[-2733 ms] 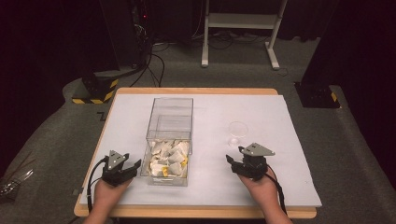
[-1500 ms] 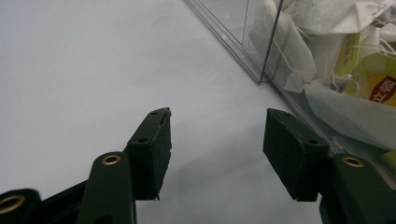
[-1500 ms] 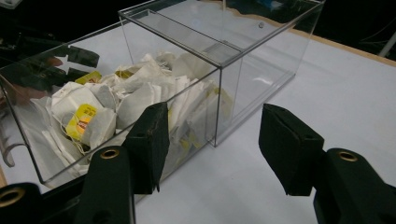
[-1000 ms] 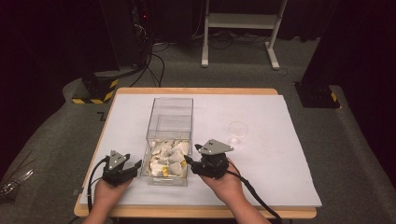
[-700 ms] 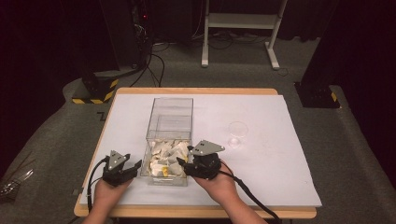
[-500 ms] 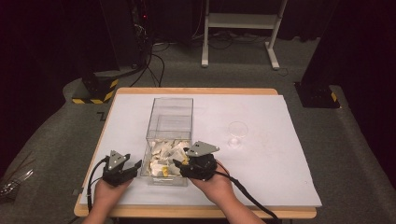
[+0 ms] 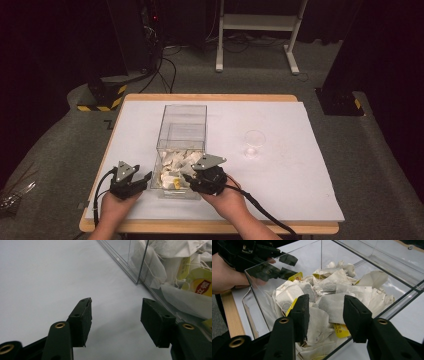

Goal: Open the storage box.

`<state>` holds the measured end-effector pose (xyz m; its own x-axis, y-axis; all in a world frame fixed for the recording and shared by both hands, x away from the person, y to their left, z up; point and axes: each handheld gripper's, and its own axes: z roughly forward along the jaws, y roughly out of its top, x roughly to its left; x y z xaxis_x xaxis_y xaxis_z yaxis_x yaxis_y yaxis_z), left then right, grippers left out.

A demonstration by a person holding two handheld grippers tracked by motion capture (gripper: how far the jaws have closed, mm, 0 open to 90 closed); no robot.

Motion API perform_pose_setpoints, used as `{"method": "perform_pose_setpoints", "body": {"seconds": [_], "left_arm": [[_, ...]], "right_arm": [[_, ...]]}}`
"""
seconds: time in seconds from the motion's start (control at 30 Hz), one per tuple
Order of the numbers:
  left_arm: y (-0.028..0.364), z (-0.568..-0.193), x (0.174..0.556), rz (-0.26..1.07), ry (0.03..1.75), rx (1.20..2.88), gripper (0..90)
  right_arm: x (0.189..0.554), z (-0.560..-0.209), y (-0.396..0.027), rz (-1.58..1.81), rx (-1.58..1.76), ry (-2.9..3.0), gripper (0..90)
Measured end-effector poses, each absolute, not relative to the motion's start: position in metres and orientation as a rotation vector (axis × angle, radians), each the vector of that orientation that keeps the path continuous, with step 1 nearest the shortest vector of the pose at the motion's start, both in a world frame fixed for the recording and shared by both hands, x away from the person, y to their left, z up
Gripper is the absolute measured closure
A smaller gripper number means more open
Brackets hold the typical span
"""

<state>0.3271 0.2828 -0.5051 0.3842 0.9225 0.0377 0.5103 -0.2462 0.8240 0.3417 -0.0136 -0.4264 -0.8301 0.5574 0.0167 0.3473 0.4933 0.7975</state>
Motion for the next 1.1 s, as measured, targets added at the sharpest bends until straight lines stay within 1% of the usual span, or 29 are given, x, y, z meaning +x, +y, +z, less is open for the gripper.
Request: {"method": "perform_pose_setpoints", "body": {"seconds": [0.23,0.6,0.63,0.73,0.77,0.8,0.87,1.1], "left_arm": [[0.283,-0.505,0.327,0.699,1.233,1.889,42.3],[0.283,-0.505,0.327,0.698,1.232,1.889,42.3],[0.283,-0.505,0.327,0.698,1.231,1.888,42.3],[0.283,-0.505,0.327,0.697,1.230,1.888,42.4],[0.283,-0.505,0.327,0.697,1.230,1.888,42.4],[0.283,-0.505,0.327,0.698,1.229,1.888,42.4],[0.283,-0.505,0.327,0.698,1.230,1.888,42.4],[0.283,-0.505,0.326,0.702,1.226,1.887,42.4]], "right_arm": [[0.343,-0.426,-0.008,1.185,0.768,2.522,61.8],[0.345,-0.429,0.001,1.074,0.784,2.584,70.9],[0.346,-0.428,0.001,1.066,0.785,2.583,74.9],[0.346,-0.428,0.000,1.066,0.792,2.591,79.8],[0.346,-0.428,0.000,1.066,0.792,2.591,79.8],[0.346,-0.427,-0.001,1.064,0.775,2.599,85.5],[0.344,-0.427,-0.001,1.072,0.762,2.598,89.1],[0.338,-0.426,-0.003,1.149,0.714,2.547,89.7]]}}
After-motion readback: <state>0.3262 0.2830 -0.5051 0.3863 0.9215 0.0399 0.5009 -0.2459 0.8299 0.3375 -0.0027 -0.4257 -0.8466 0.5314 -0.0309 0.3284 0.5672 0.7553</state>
